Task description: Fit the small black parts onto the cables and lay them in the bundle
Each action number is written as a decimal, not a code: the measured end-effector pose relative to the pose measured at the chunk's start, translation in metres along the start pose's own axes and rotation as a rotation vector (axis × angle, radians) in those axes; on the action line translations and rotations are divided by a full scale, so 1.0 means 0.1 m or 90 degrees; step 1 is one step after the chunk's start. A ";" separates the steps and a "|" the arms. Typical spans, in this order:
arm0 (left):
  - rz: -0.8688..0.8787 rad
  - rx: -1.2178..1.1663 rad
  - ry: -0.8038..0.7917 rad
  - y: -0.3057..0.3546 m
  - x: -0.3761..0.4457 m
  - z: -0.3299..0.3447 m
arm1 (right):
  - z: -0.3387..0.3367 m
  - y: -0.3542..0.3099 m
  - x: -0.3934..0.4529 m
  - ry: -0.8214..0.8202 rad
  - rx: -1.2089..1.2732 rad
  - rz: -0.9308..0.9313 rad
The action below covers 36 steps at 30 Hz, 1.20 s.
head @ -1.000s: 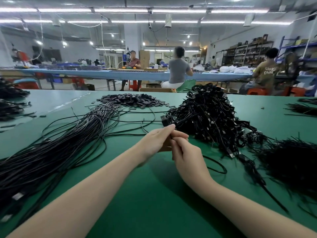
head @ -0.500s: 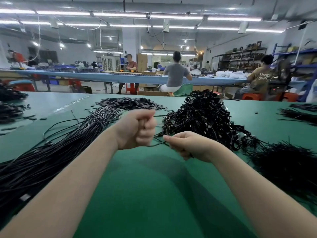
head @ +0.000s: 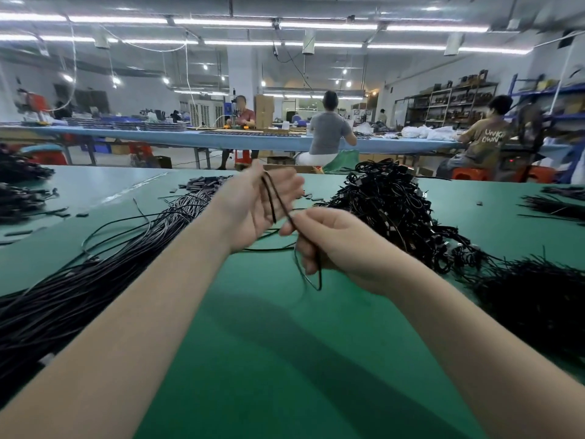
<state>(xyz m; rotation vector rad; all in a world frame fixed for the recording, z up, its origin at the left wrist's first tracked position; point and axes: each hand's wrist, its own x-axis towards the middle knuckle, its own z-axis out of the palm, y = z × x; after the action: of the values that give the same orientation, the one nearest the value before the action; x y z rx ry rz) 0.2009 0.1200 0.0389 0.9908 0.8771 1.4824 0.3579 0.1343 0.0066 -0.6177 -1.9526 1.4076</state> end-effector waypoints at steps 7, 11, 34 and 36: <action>-0.052 0.092 -0.238 0.34 -0.22 -0.28 | -0.22 0.37 -0.05 0.063 -0.231 0.117; -0.258 0.502 -0.304 0.01 -0.18 -0.15 | -0.32 0.09 0.00 0.199 -0.297 -0.014; -0.115 0.180 -0.042 -0.25 -0.04 0.07 | -0.12 -0.06 0.02 0.164 -0.215 -0.052; -0.063 0.036 -0.036 -0.19 -0.01 0.04 | -0.03 0.01 0.00 0.112 -0.230 -0.058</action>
<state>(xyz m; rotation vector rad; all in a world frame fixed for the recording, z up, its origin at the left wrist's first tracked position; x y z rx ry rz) 0.2121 0.1214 0.0230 1.0117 0.9192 1.3459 0.3598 0.1363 0.0067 -0.7758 -2.0763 0.9179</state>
